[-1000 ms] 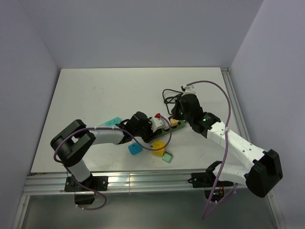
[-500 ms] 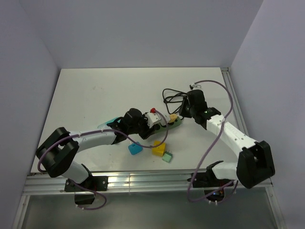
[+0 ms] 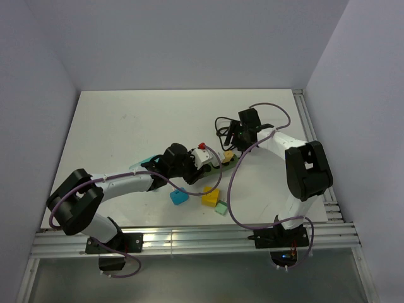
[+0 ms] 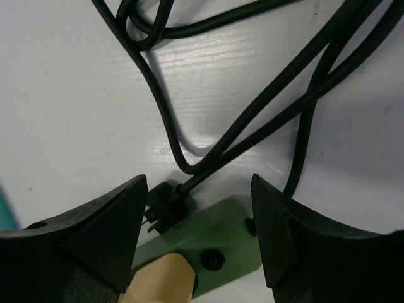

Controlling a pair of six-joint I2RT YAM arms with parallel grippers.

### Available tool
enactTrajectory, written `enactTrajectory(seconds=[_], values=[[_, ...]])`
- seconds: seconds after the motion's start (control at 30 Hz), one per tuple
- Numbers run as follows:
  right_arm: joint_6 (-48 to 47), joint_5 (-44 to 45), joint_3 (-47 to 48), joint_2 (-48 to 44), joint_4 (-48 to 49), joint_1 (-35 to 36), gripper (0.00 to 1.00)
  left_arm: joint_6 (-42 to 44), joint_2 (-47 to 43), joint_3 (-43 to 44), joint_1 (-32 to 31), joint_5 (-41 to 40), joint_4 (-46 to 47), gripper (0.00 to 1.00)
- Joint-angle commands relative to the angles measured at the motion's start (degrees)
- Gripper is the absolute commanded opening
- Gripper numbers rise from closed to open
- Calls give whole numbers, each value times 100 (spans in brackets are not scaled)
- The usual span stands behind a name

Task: Insert the plug
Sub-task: Place the socket at the center of the board.

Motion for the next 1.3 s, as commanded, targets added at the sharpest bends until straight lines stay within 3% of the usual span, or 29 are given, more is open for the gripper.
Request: enactTrajectory(seconds=[0.0, 0.3, 0.4, 0.5, 0.53, 0.57, 0.93, 1.1, 1.2, 1.23, 1.27], values=[[294, -57, 363, 259, 44, -56, 74, 0, -70, 31, 37, 7, 482, 0], [707, 93, 706, 953, 422, -65, 68, 62, 9, -31, 46, 69, 535, 0], [830, -12, 802, 1120, 598, -65, 51, 79, 88, -66, 46, 86, 588, 0], [971, -196, 882, 1200, 782, -152, 19, 97, 202, -40, 46, 95, 597, 0], [1024, -275, 882, 1174, 870, -205, 4, 106, 263, -31, 46, 86, 605, 0], [1085, -424, 891, 1104, 1027, -257, 0, 106, 299, -22, 46, 95, 614, 0], [2605, -856, 469, -56, 2521, -1628, 0, 106, 659, 49, 160, 236, 667, 0], [2792, -400, 547, -364, 2857, -2103, 0, 97, 765, 84, 169, 227, 667, 0], [2572, 22, 1019, -312, 2403, -2121, 62, 79, 853, 171, 178, 218, 632, 0], [2432, 49, 1223, -173, 1948, -2121, 93, 71, 922, 198, 187, 218, 623, 1], [2274, -20, 1433, -67, 1673, -2104, 99, 71, 958, 224, 178, 227, 614, 0]])
